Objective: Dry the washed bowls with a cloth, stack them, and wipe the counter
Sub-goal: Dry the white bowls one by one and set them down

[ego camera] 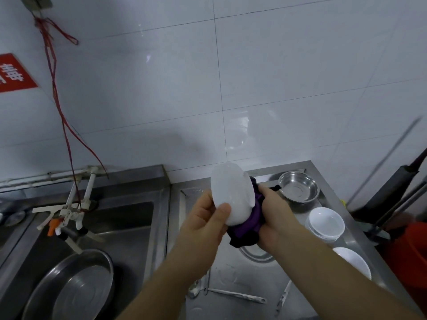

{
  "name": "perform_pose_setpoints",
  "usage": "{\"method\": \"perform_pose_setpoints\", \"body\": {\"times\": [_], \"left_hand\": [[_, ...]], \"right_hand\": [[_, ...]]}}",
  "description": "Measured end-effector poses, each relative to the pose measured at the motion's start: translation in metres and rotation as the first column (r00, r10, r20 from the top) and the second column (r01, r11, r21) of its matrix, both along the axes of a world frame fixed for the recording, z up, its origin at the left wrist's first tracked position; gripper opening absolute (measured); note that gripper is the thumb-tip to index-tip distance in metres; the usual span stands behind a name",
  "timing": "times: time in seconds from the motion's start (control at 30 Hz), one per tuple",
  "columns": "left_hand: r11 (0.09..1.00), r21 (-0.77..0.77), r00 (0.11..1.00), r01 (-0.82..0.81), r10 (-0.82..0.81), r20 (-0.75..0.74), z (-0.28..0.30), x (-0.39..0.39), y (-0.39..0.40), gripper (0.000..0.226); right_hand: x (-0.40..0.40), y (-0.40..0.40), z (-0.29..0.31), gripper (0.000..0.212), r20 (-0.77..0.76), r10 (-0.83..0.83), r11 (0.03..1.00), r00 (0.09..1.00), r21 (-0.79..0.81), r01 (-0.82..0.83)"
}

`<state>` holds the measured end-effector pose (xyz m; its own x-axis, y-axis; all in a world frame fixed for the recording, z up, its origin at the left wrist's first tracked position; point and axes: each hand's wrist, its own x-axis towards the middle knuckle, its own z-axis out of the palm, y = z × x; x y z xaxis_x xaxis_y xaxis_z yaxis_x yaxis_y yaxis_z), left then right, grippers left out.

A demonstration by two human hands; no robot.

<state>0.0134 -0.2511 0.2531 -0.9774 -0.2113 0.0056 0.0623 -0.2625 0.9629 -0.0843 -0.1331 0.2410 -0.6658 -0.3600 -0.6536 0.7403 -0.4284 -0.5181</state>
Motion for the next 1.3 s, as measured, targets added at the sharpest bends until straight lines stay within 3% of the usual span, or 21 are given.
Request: {"method": "perform_pose_setpoints", "body": {"times": [0.17,0.33,0.43,0.63,0.77,0.83,0.9,1.0,1.07,1.23,1.3], "left_hand": [[0.980,-0.190,0.998,0.053,-0.059,-0.027,-0.002,0.000,0.005,0.038],[0.998,0.050,0.998,0.035,-0.038,0.052,0.002,-0.002,-0.011,0.030],[0.999,0.025,0.999,0.024,-0.025,0.037,0.000,0.000,-0.008,0.029],[0.967,-0.213,0.990,-0.138,0.133,-0.036,-0.010,0.000,0.008,0.024],[0.906,-0.386,0.984,-0.175,0.152,-0.089,-0.010,-0.003,0.006,0.020],[0.870,-0.451,0.980,-0.198,0.180,-0.084,-0.012,-0.003,0.000,0.019],[0.860,-0.469,0.978,-0.201,0.203,-0.047,-0.016,-0.002,-0.006,0.020],[0.923,-0.372,0.992,-0.098,0.122,0.041,-0.020,0.003,-0.011,0.023],[0.956,-0.291,0.996,-0.030,0.051,0.067,-0.021,0.008,-0.017,0.024],[0.966,-0.223,0.988,0.133,-0.112,0.106,-0.022,0.016,-0.032,0.028],[0.963,-0.232,0.988,0.139,-0.117,0.104,-0.026,0.018,-0.031,0.027]], "right_hand": [[0.001,0.002,0.001,0.043,-0.003,0.010,1.000,1.000,-0.011,-0.010],[0.000,0.010,-0.001,0.036,-0.033,-0.019,0.998,0.999,0.053,0.021],[0.006,0.007,-0.004,0.035,-0.025,-0.041,0.997,0.999,0.064,0.043],[0.031,-0.002,-0.009,0.029,-0.009,-0.009,0.999,1.000,0.038,0.009],[0.049,-0.004,-0.007,0.017,-0.141,-0.080,0.990,0.987,0.104,0.095],[0.056,-0.003,-0.007,0.009,-0.279,-0.114,0.968,0.954,0.183,0.169],[0.059,0.000,-0.005,0.015,-0.480,-0.050,0.920,0.876,0.318,0.227],[0.055,0.008,-0.005,0.022,-0.763,0.120,0.847,0.635,0.412,0.336],[0.048,0.013,-0.005,0.022,-0.811,0.188,0.839,0.554,0.425,0.338],[0.030,0.024,-0.012,0.025,-0.771,0.291,0.798,0.567,0.523,0.301],[0.031,0.021,-0.018,0.015,-0.758,0.292,0.790,0.583,0.535,0.300]]}}
